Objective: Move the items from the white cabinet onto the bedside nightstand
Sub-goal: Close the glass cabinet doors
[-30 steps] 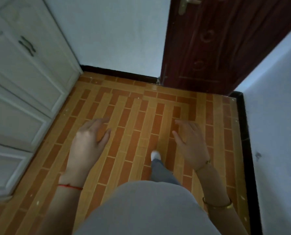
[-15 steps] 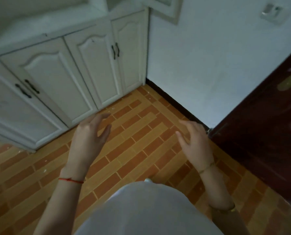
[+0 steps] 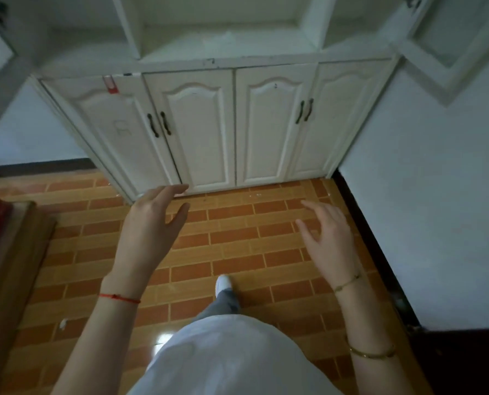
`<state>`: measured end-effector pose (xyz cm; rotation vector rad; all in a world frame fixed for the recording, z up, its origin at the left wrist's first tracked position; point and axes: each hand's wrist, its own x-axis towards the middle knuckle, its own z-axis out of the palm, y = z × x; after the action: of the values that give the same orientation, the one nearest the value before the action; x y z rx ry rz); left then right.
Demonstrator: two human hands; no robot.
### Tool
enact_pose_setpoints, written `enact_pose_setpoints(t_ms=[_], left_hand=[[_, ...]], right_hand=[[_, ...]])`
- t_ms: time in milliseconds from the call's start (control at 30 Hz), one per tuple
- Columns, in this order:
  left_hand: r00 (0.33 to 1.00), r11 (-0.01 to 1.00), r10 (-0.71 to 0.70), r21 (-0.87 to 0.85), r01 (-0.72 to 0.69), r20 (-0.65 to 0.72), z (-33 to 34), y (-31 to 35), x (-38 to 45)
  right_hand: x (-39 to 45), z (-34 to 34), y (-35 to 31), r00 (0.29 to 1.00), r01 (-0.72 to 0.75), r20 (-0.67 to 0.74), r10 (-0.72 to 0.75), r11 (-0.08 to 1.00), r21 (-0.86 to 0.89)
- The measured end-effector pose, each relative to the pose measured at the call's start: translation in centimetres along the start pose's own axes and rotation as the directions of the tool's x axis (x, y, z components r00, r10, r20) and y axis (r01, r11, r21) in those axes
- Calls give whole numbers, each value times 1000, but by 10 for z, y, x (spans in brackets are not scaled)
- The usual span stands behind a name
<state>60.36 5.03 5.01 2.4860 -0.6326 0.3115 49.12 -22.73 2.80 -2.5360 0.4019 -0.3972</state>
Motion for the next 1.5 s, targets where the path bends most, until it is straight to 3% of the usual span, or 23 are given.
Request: enact_pose_setpoints(t_ms=[333,600,933,1267,1500], left_hand=[[974,976,-191,81,201,-118,9,-76,65],[908,925,-335,96,368,-251,-21,-153,148],[853,879,-404,118,462,-329,-51,-224,218],[748,800,-497,102,592,-440,-54,-282,275],[628,745,-491,82,662,-604,-78,-307,323]], right_hand=[[143,74,-31,973,211,86,-212,977,23],[283,147,-111,909,388,125,-399,916,99],[393,207,-188,822,505,201,-533,845,176],[494,274,-243,706,595,264,-657,752,284],[566,302,-316,567,714,189,-802,593,372]])
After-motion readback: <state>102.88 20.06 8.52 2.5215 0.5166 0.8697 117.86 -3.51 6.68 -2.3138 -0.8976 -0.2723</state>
